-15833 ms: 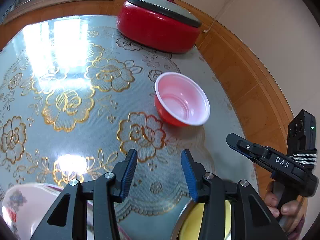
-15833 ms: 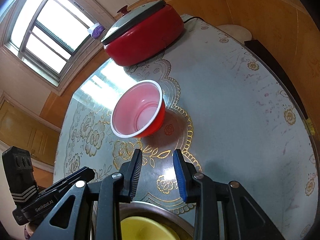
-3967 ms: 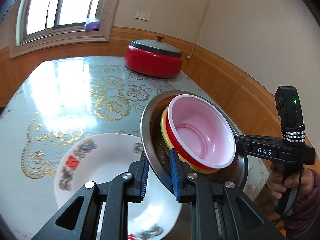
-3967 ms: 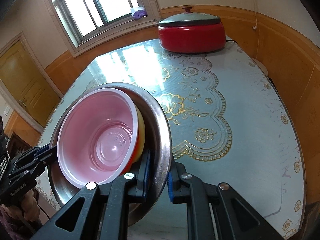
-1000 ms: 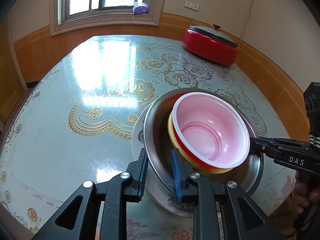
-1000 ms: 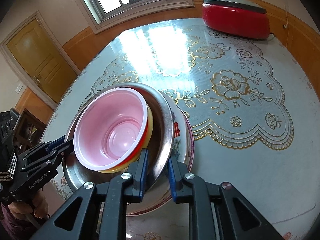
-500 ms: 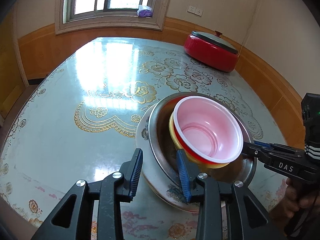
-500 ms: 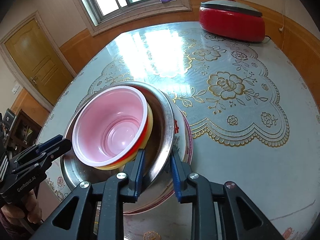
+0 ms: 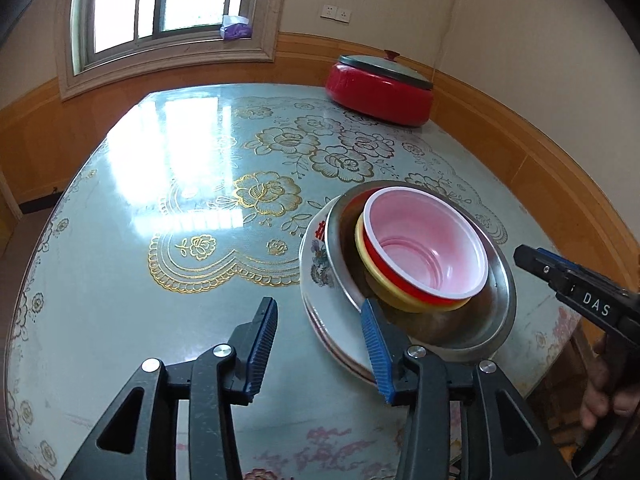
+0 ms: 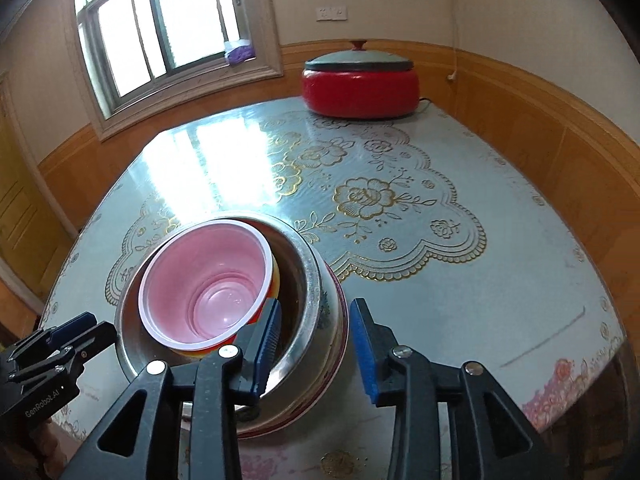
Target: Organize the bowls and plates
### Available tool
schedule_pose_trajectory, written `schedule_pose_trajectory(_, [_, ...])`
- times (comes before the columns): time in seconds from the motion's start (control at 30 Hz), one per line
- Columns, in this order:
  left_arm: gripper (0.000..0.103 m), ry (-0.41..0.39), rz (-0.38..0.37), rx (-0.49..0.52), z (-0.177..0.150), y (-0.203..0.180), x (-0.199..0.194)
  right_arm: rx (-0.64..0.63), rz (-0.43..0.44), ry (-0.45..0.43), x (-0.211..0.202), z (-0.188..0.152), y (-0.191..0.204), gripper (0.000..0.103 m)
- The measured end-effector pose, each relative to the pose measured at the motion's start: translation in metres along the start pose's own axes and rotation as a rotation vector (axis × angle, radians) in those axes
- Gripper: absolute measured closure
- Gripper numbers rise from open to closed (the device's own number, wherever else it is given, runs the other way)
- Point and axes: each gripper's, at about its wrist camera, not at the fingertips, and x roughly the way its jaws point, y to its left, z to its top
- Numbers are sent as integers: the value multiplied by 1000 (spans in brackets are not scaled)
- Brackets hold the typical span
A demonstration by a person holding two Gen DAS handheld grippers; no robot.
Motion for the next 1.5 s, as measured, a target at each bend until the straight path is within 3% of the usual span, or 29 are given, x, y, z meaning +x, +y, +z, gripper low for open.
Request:
schedule_pose_trajectory(0.2, [54, 3, -38, 113, -9, 18, -9, 94, -103, -47, -24, -33, 29, 62])
schedule_pose_trajectory(0.47, [45, -10, -58, 133, -22, 19, -22, 134, -161, -51, -42, -68, 46, 55])
schedule_pose_trajectory(0.53, [37, -18, -45, 130, -25, 15, -26, 137, -182, -68, -45, -69, 44, 51])
schedule_pose_trajectory(0.67, [32, -30, -26, 123, -29, 11, -33, 133, -191, -97, -54, -69, 42, 41])
schedule_pose_trajectory(0.83, [18, -53, -29, 146, -30, 9, -39, 122, -197, -117, -63, -73, 53, 41])
schedule_pose_trajectory(0.9, [17, -52, -45, 160, -30, 9, -40, 121, -213, -119, -63, -76, 59, 41])
schedule_pose_trajectory(1.13, [0, -47, -72, 239, -36, 24, -45, 224, -295, -135, -66, -88, 75, 41])
schedule_pose_trajectory(1.5, [0, -65, -145, 306, -41, 44, -51, 264, -403, -184, -76, -110, 114, 41])
